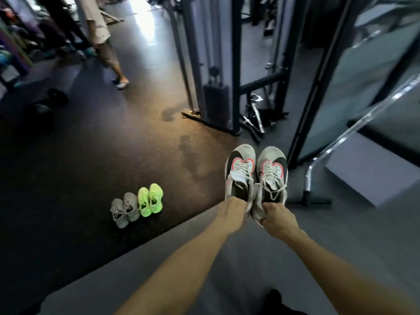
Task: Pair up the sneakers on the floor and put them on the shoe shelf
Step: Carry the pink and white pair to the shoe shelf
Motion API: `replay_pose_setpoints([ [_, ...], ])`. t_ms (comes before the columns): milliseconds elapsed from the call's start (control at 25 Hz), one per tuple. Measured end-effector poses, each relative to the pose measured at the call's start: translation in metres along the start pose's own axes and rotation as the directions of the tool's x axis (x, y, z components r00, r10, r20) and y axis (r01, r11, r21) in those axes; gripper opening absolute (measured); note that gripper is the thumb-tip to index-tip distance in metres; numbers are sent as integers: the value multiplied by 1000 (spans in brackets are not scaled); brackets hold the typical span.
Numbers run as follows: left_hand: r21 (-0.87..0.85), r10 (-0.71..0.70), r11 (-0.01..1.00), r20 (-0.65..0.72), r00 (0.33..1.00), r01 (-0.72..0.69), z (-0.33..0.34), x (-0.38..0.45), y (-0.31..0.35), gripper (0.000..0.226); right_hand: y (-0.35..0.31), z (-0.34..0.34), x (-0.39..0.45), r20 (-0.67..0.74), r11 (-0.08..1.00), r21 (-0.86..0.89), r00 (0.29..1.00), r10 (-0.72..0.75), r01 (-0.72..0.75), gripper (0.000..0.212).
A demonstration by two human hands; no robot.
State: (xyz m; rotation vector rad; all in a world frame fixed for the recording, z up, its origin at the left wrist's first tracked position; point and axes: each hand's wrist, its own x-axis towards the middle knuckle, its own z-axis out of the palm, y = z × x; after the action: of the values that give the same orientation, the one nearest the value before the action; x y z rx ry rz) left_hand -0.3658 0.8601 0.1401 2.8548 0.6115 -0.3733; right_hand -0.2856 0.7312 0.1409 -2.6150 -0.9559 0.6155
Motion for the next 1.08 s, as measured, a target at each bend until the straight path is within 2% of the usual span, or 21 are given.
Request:
replay_pose_setpoints([
  [80,18,88,996,-3,996,-88,6,2,41,22,37,-10,-26,-31,996,49,997,77,-75,7],
  [200,42,244,969,18,970,-245,15,9,130,21,111,-33,-75,-81,965,113,966,245,-236,11],
  [400,75,479,871,93,873,-486,42,11,320,18,264,-74,-170,-179,872,209,859,479,-442,12],
  [560,116,576,799,139,806,-591,66,-4,472,20,379,-104,-252,-204,794,271,773,600,-544,8],
  [800,133,731,639,204,652,-758,106,-36,678,18,521,-147,-376,-227,644,398,610,759,-653,9],
  [1080,135,847,439,266,459,-888,153,-56,869,15,675,-165,-469,-215,481,470,433,875,-740,11],
])
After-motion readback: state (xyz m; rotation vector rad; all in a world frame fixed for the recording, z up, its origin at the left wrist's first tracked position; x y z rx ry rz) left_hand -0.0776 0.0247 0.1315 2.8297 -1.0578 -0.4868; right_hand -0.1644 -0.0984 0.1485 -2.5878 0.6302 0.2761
